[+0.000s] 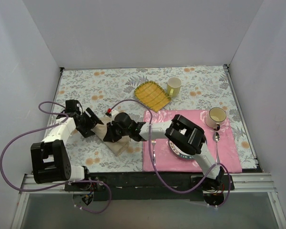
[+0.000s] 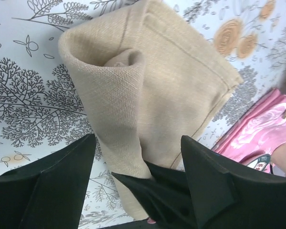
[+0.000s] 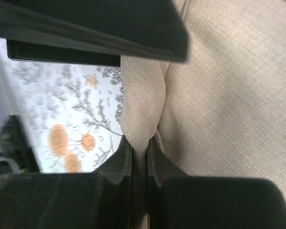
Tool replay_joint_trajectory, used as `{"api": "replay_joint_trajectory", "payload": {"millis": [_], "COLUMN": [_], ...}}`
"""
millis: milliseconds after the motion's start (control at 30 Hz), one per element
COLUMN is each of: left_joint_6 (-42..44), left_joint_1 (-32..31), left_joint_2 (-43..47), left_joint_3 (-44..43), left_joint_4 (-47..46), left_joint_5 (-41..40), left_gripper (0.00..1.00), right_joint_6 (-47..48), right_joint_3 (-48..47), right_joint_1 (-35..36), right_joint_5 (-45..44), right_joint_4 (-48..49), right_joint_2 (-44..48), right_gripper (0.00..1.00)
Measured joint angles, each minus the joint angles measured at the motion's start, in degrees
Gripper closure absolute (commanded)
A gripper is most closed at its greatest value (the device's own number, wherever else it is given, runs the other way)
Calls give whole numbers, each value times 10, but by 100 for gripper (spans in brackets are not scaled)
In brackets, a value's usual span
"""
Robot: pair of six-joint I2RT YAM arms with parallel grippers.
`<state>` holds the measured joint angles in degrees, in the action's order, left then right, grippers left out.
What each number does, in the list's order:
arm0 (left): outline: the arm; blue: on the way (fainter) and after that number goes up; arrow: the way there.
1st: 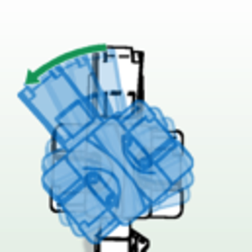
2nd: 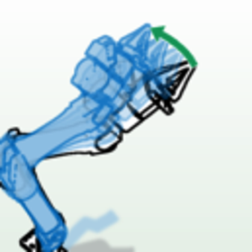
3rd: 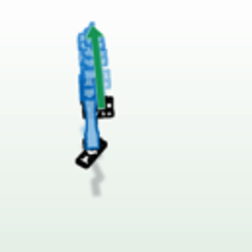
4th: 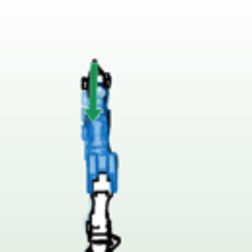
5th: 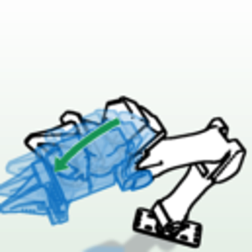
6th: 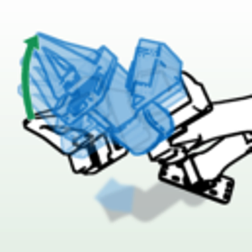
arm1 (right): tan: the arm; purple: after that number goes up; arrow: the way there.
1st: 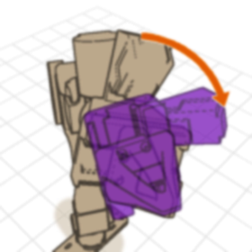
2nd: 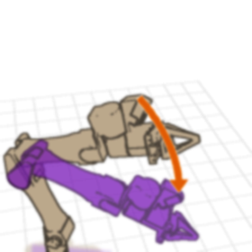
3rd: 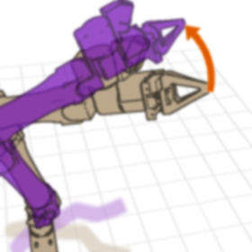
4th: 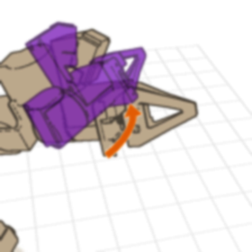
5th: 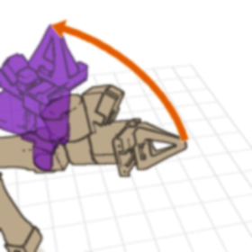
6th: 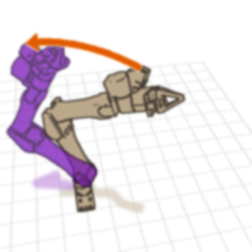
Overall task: Fold the napkin, place the utensils inside, and roll it up
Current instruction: Roll the napkin with the utensil
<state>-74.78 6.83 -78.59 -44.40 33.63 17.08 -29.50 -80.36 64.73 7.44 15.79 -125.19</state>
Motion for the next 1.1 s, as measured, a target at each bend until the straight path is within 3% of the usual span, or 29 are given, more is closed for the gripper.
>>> {"api": "replay_joint_trajectory", "payload": {"millis": [200,433,533,767,933,1100], "left_joint_6": [0,-21,-36,-55,-67,-81], "left_joint_1": [0,0,1,7,7,6], "left_joint_2": [49,49,39,48,50,84], "left_joint_3": [11,39,45,61,66,80], "left_joint_4": [-9,-7,-14,-26,-30,-33], "left_joint_5": [12,42,52,48,46,44], "left_gripper": [29,39,56,58,66,66], "right_joint_6": [-149,-258,-269,-258,-237,-228], "right_joint_3": [84,108,108,98,88,81], "right_joint_1": [-54,-71,-72,-75,-75,-75], "right_joint_5": [149,218,224,229,229,231], "right_joint_4": [183,290,294,264,229,215], "right_joint_2": [-21,-56,-58,-57,-50,-50], "right_gripper": [99,99,99,99,97,97]}}
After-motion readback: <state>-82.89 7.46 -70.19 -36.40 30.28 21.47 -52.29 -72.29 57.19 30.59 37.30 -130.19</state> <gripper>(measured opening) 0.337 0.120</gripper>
